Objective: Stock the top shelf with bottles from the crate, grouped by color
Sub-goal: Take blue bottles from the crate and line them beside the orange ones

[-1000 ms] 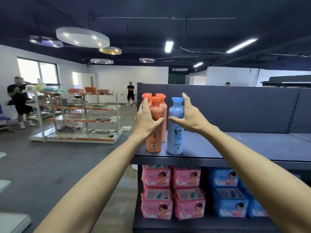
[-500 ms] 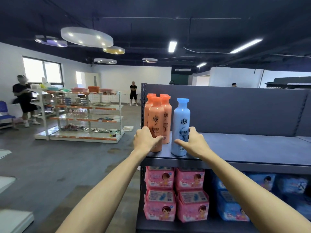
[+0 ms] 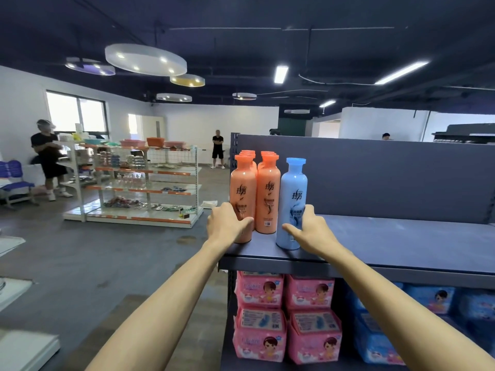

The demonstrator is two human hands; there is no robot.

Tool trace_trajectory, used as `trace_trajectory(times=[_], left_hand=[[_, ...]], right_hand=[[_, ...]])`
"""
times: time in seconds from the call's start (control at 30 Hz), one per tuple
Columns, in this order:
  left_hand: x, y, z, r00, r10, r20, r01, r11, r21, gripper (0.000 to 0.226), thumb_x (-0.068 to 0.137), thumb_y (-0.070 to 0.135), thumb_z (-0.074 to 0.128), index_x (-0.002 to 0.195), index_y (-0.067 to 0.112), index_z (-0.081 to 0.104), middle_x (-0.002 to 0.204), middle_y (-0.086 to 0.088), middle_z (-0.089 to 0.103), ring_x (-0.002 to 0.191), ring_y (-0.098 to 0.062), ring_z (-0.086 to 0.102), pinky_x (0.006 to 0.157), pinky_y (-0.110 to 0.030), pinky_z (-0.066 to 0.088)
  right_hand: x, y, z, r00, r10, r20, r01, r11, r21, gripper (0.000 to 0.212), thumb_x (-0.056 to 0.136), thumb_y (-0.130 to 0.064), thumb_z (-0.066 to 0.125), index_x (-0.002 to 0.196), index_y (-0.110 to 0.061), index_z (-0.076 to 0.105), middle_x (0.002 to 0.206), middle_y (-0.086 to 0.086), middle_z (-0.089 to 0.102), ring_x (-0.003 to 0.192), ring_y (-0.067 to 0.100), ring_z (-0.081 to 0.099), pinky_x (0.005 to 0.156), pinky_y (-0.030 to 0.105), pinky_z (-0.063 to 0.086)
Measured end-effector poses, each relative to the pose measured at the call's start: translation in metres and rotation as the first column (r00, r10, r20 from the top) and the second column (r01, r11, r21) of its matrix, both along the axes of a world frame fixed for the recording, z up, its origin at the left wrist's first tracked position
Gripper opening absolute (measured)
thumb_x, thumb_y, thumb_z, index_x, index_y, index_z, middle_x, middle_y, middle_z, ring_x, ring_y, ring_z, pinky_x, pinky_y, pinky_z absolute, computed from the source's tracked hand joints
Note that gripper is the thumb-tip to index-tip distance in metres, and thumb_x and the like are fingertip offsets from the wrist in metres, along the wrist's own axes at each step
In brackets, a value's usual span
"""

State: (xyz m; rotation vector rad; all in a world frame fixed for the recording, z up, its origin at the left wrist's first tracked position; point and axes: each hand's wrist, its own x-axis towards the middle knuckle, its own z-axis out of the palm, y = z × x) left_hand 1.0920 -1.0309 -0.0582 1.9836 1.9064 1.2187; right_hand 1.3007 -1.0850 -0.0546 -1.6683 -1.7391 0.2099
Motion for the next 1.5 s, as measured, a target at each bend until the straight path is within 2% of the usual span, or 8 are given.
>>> trace_trajectory(times=[0.17,0.27,0.67,0.8,1.17,1.37,1.43,1.5], left_hand=[[0.000,-0.002,0.001,1.000,-0.015,0.011,0.016,1.000,-0.019,0.056,0.073,0.054,0.077,0.104,0.010,0.062,0.103,-0.013,0.068,0.101,-0.034,0.063,0.082,-0.042,0.055],[0.000,-0.003,0.002,0.999,-0.027,0.025,0.028,0.999,-0.041,0.055,0.073,0.053,0.077,0.105,0.010,0.063,0.102,-0.013,0.068,0.101,-0.034,0.063,0.083,-0.044,0.055],[0.000,0.000,0.002,0.998,-0.053,0.024,0.054,0.998,-0.018,0.057,0.072,0.054,0.078,0.106,0.011,0.063,0.105,-0.012,0.068,0.100,-0.031,0.064,0.084,-0.043,0.055],[0.001,0.002,-0.001,0.999,-0.036,0.011,0.036,0.999,-0.010,0.055,0.073,0.055,0.076,0.102,0.011,0.062,0.105,-0.013,0.066,0.103,-0.034,0.061,0.080,-0.039,0.052],[0.002,0.004,-0.004,0.999,-0.038,0.023,0.039,0.999,-0.022,0.054,0.074,0.055,0.075,0.101,0.012,0.057,0.106,-0.013,0.064,0.103,-0.035,0.060,0.079,-0.039,0.049],[0.007,-0.011,-0.008,0.999,-0.031,0.015,0.033,0.994,-0.107,0.063,0.077,0.057,0.070,0.114,0.009,0.052,0.118,-0.014,0.061,0.112,-0.035,0.057,0.087,-0.040,0.047],[0.010,-0.025,-0.015,0.998,0.055,0.037,-0.056,0.998,0.023,0.062,0.077,0.049,0.073,0.116,0.010,0.045,0.118,-0.012,0.054,0.110,-0.034,0.055,0.083,-0.041,0.047],[0.010,-0.037,-0.017,0.986,0.159,-0.053,-0.135,0.940,0.313,0.049,0.076,0.041,0.072,0.106,0.012,0.046,0.108,-0.008,0.052,0.100,-0.030,0.054,0.077,-0.040,0.047]], right_hand=[[-0.002,-0.001,0.002,1.000,-0.010,0.018,0.010,1.000,0.000,0.044,0.094,-0.038,0.063,0.115,-0.009,0.037,0.119,0.016,0.059,0.097,0.030,0.060,0.079,0.042,0.054],[-0.005,-0.003,0.003,1.000,-0.022,0.021,0.022,1.000,-0.005,0.044,0.095,-0.038,0.062,0.115,-0.009,0.036,0.118,0.016,0.059,0.098,0.031,0.060,0.081,0.045,0.055],[-0.005,-0.001,0.002,0.999,-0.023,0.029,0.023,1.000,-0.004,0.044,0.095,-0.039,0.062,0.116,-0.010,0.036,0.121,0.015,0.060,0.098,0.029,0.060,0.077,0.038,0.053],[-0.004,-0.001,0.000,0.998,-0.036,0.053,0.036,0.999,-0.004,0.045,0.095,-0.041,0.061,0.115,-0.010,0.036,0.117,0.015,0.062,0.098,0.032,0.060,0.078,0.042,0.053],[-0.005,0.000,-0.001,0.999,-0.022,0.032,0.022,1.000,0.001,0.043,0.095,-0.040,0.061,0.114,-0.011,0.036,0.116,0.014,0.062,0.097,0.029,0.061,0.077,0.040,0.055],[-0.006,-0.006,0.003,0.999,-0.041,0.035,0.041,0.999,-0.003,0.043,0.094,-0.041,0.062,0.111,-0.010,0.036,0.114,0.016,0.059,0.095,0.031,0.060,0.080,0.045,0.054],[-0.004,-0.007,0.005,0.998,-0.051,0.028,0.052,0.999,-0.015,0.044,0.093,-0.041,0.063,0.111,-0.010,0.036,0.115,0.016,0.059,0.093,0.030,0.059,0.080,0.045,0.054],[-0.001,-0.006,0.006,0.999,-0.050,0.018,0.050,0.999,-0.019,0.043,0.093,-0.040,0.064,0.108,-0.011,0.036,0.113,0.014,0.060,0.088,0.026,0.059,0.078,0.043,0.054]])
